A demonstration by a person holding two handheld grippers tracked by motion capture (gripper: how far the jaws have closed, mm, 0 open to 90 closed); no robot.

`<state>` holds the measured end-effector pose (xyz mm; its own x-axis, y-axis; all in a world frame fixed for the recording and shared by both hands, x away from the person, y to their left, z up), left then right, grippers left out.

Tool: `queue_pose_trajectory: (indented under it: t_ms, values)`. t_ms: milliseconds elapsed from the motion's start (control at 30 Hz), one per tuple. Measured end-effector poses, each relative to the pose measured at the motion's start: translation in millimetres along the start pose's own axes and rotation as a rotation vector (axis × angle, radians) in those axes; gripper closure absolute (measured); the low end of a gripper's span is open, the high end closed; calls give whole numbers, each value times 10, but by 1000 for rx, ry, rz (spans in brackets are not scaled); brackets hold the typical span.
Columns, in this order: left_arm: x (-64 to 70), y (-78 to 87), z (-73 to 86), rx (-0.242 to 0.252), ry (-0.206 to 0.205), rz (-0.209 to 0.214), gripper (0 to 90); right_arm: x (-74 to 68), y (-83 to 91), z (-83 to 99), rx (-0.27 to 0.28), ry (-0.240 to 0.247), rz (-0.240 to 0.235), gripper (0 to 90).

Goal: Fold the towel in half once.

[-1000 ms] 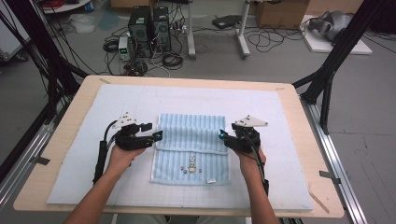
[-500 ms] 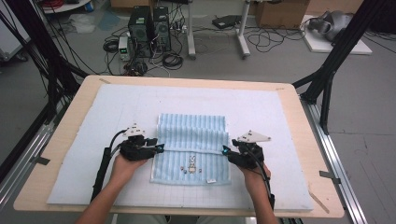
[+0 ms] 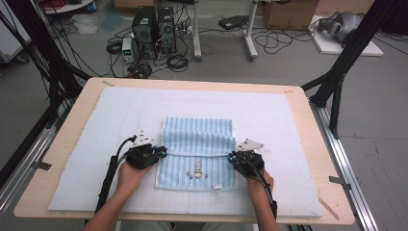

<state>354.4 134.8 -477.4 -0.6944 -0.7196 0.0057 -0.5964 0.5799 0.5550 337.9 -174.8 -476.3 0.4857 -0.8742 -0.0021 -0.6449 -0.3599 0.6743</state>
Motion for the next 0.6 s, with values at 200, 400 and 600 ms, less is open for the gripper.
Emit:
queue_pose_trajectory:
  t_ms: [200,400,600]
  values:
    - [10,140,-74,87,5,34,818,-3,66,-24,26,5,-6,831]
    - [70,280,-115,145,13,83,819,-5,183,-25,53,12,-21,839]
    - [162,425,-109,169,18,132,821,-59,346,45,72,7,-50,841]
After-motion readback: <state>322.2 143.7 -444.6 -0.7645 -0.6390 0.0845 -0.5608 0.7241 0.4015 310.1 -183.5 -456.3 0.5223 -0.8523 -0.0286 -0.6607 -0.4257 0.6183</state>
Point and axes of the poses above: each handheld gripper's, and its own axes: y roughly backward along the jaws, z roughly out of its underside, x roughly to its right, the point moved 5 cm from there along -y, roughly forward along the jaws, and after that the axes turned 8 degrees about -y, right-handed, at the moved point
